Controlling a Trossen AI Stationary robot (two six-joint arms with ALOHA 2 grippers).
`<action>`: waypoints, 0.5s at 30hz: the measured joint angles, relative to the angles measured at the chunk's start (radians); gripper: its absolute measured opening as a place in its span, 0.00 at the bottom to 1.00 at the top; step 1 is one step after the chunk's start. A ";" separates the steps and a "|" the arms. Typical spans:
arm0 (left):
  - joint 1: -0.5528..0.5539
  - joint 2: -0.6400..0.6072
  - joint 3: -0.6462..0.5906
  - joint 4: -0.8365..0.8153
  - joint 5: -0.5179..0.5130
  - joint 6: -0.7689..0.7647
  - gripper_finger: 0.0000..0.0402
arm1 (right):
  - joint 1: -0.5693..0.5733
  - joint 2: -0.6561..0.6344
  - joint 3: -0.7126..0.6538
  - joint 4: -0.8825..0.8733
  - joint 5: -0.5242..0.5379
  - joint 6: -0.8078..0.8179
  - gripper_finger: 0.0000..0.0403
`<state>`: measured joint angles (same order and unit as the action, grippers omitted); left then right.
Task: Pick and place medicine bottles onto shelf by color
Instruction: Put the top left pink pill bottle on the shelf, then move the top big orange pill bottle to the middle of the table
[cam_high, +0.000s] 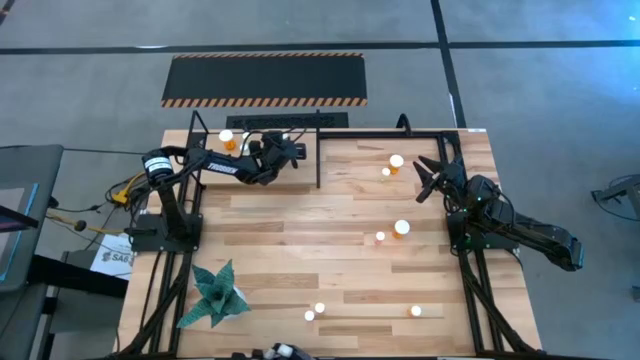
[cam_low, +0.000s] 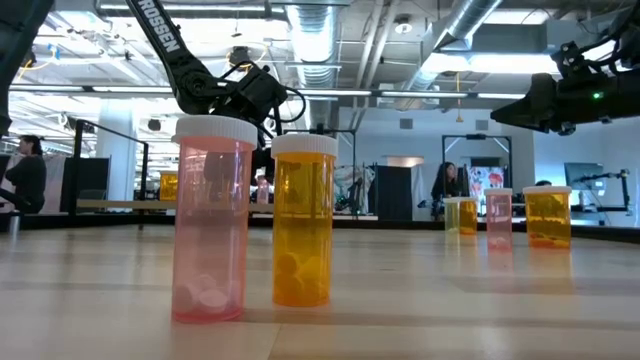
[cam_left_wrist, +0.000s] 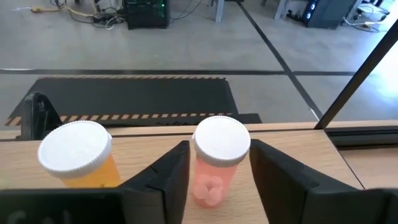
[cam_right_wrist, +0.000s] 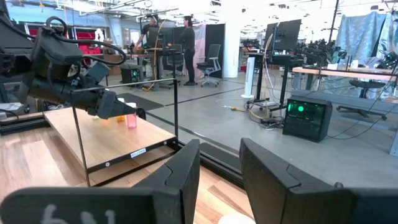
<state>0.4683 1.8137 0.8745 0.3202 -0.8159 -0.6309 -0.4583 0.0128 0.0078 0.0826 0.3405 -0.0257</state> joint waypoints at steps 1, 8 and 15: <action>0.000 0.000 0.000 0.000 0.000 0.005 0.41 | 0.000 0.000 0.000 0.000 0.000 0.000 0.34; -0.004 -0.027 0.000 0.004 0.011 0.066 0.52 | 0.000 0.000 0.000 0.000 0.000 0.000 0.34; -0.027 -0.122 0.000 0.004 0.016 0.172 0.52 | 0.000 0.000 0.000 0.000 0.000 0.000 0.34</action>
<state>0.4416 1.6918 0.8749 0.3244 -0.8001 -0.4586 -0.4586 0.0128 0.0078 0.0826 0.3405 -0.0254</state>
